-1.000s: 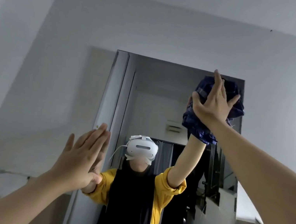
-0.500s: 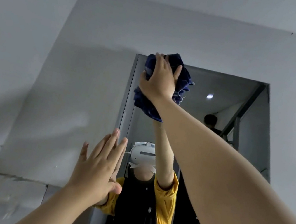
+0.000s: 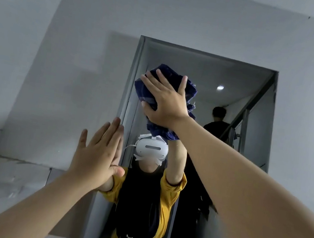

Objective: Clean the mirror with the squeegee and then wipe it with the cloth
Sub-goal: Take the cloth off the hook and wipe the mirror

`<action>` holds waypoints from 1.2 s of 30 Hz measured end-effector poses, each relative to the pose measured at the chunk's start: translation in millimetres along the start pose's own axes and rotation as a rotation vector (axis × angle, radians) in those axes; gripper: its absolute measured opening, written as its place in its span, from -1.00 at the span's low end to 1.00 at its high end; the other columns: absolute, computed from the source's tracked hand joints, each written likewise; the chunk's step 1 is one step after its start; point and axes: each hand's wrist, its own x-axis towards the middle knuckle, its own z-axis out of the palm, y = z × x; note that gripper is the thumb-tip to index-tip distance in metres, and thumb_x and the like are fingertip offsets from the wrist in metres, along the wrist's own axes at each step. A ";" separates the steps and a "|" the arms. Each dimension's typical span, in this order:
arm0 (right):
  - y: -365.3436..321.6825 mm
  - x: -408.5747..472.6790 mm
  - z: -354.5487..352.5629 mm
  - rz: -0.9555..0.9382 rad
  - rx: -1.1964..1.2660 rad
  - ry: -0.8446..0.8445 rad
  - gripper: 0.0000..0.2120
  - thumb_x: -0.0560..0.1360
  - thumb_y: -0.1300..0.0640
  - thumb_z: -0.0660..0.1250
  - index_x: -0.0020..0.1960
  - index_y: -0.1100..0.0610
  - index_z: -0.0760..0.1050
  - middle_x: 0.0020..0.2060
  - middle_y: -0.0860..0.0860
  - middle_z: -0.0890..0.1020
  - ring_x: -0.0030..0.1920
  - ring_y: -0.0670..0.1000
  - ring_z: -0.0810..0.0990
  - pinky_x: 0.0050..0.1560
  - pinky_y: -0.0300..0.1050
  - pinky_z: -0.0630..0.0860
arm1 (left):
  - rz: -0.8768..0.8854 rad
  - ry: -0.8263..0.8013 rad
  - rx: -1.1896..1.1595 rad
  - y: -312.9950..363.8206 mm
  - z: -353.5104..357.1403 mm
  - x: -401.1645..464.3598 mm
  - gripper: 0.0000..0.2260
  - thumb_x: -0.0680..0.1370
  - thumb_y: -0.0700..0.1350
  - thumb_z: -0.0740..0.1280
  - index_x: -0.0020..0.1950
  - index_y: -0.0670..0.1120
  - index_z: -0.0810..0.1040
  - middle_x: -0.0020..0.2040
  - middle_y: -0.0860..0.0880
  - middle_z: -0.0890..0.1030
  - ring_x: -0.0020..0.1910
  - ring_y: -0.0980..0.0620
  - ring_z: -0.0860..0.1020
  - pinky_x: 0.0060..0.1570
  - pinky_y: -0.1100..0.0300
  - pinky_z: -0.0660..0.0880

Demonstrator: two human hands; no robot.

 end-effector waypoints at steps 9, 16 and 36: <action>92.0 -87.4 -45.8 0.299 -0.137 -0.026 -0.36 0.52 -0.24 0.12 0.54 -0.19 -0.02 0.55 -0.19 0.07 0.56 -0.04 -0.06 0.27 0.61 -0.22 | -0.061 -0.145 -0.006 9.0 -8.1 0.2 0.02 0.35 0.29 0.33 0.51 -0.08 -0.24 0.52 0.02 -0.28 0.52 -0.05 -0.12 0.40 -0.26 -0.05; 136.6 -144.2 -57.3 0.506 -0.104 0.124 -0.36 0.51 -0.20 0.19 0.53 -0.18 0.05 0.54 -0.17 0.15 0.55 -0.05 -0.02 0.26 0.62 -0.18 | -0.078 -0.224 0.087 13.0 -11.7 1.1 0.07 0.36 0.33 0.30 0.44 -0.08 -0.43 0.48 0.02 -0.42 0.51 -0.02 -0.21 0.41 -0.23 -0.06; 1.5 -133.3 0.5 0.954 -0.020 0.244 -0.32 0.52 -0.13 0.16 0.56 -0.07 -0.04 0.56 -0.09 0.07 0.56 0.04 -0.03 0.23 0.62 -0.24 | 0.061 -0.424 -0.161 -15.7 -12.3 -28.6 0.06 0.31 0.34 0.35 0.45 0.13 -0.40 0.49 -0.12 -0.37 0.50 -0.21 -0.18 0.40 -0.26 0.01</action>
